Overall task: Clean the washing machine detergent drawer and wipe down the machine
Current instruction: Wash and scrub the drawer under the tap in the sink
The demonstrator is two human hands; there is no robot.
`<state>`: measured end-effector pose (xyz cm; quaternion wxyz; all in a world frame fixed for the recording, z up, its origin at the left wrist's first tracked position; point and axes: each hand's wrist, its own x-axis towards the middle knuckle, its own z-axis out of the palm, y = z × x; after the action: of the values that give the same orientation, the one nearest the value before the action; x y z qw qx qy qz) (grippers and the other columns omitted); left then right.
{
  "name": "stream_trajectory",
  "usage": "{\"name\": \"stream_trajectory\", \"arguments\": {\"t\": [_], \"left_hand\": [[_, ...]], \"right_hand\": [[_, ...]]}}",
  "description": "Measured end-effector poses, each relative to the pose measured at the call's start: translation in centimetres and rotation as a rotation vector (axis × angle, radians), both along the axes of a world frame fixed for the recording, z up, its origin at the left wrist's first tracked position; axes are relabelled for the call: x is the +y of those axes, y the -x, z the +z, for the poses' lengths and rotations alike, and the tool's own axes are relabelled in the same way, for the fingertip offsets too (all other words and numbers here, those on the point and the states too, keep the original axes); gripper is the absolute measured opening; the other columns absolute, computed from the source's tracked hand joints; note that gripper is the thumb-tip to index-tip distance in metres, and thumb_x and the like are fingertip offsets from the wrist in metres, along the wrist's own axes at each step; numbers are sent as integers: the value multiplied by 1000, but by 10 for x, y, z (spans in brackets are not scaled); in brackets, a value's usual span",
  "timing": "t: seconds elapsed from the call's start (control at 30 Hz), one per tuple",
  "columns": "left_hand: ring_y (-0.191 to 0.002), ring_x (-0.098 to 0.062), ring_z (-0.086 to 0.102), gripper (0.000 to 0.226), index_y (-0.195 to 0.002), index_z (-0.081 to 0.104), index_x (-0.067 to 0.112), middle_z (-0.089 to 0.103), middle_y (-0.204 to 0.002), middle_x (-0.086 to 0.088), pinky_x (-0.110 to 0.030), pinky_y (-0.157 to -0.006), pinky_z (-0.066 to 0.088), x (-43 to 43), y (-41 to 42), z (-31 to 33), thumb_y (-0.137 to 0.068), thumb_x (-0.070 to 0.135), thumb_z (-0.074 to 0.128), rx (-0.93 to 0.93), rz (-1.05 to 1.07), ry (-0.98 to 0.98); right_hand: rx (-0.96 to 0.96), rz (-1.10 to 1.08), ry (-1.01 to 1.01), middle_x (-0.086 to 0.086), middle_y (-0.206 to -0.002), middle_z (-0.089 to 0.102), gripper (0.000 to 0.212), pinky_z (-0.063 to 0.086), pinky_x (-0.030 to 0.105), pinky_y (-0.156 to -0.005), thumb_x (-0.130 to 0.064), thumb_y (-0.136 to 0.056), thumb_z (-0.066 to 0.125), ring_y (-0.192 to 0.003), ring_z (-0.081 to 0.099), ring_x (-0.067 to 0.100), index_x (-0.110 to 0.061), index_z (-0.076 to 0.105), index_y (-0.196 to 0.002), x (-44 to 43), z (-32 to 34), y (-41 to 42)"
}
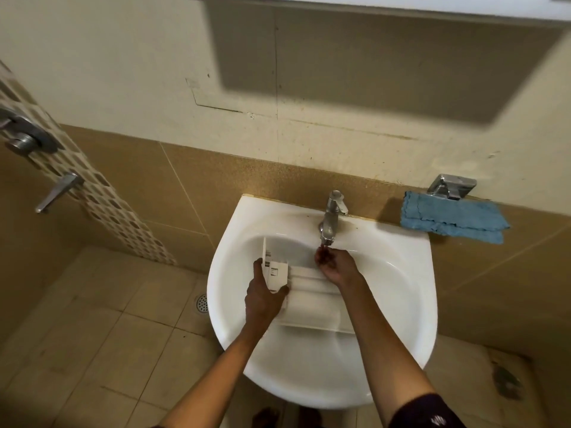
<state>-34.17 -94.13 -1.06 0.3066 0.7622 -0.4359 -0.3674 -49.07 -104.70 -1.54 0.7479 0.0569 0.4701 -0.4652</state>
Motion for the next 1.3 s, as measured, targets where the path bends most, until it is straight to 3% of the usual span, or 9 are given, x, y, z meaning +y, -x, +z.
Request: {"name": "stream_trajectory", "arguments": {"t": [0.17,0.33,0.47,0.57,0.73,0.87,1.1,1.2,1.3], "left_hand": [[-114,-27,53,81,-144,19,23,56,-127,-3,-32,-82,41,-9,-22,11,-80,26,69,-73,-103,76],[-101,-29,60,57,-144,18,22,59,-124,-8,-33,-81,45,-8,-27,11,-95,23,48,-2,-134,89],[-76,-21,60,41,-141,22,28,65,-103,-6,-29,-66,47,-8,-24,15,-100,36,21,89,-88,61],[-70,-1,52,41,-140,26,29,56,-85,14,-15,-58,39,-6,-23,19,-101,36,14,132,-69,86],[-77,9,49,40,-139,30,29,56,-105,9,-2,-53,40,-4,-23,22,-102,32,15,187,-50,116],[-82,3,57,39,-139,31,28,57,-111,5,-2,-55,44,-4,-24,19,-102,31,17,203,-38,130],[-82,-3,56,41,-142,30,25,55,-108,4,-3,-54,44,-5,-23,20,-102,30,18,191,-26,104],[-109,-19,56,41,-141,31,26,54,-124,3,-19,-83,37,-8,-23,18,-102,28,19,181,-17,91],[-100,-15,55,40,-140,32,27,57,-124,-1,-17,-77,39,-8,-22,15,-102,29,19,163,-13,86]], "right_hand": [[81,110,26,6,-51,47,28,26,19,-52,8,-84,26,-57,36,13,-4,48,-73,-5,3,-8],[121,440,50,4,-53,49,35,34,17,-42,4,-92,24,-52,42,12,-8,47,-70,8,16,-24],[403,869,326,16,-70,63,32,55,25,-60,6,-96,27,-61,63,23,14,58,-93,11,64,-46],[725,859,378,19,-71,55,29,50,20,-52,9,-95,33,-60,53,21,25,52,-109,1,69,-52],[1015,1066,686,21,-100,69,20,54,27,-75,7,-83,58,-69,61,15,10,67,-100,15,47,-53],[1235,1459,856,10,-90,73,17,47,19,-62,-5,-71,74,-63,61,11,-7,75,-88,31,41,-71],[1376,1185,899,-2,-68,54,48,31,19,-49,-30,-54,87,-60,45,13,-22,41,-57,17,27,-69],[1208,913,847,-7,-61,48,34,32,12,-49,-20,-69,80,-53,42,6,-18,47,-66,18,11,-65],[1128,954,842,-6,-68,48,38,33,19,-52,-22,-74,77,-58,41,9,-15,42,-86,22,4,-60]]}}
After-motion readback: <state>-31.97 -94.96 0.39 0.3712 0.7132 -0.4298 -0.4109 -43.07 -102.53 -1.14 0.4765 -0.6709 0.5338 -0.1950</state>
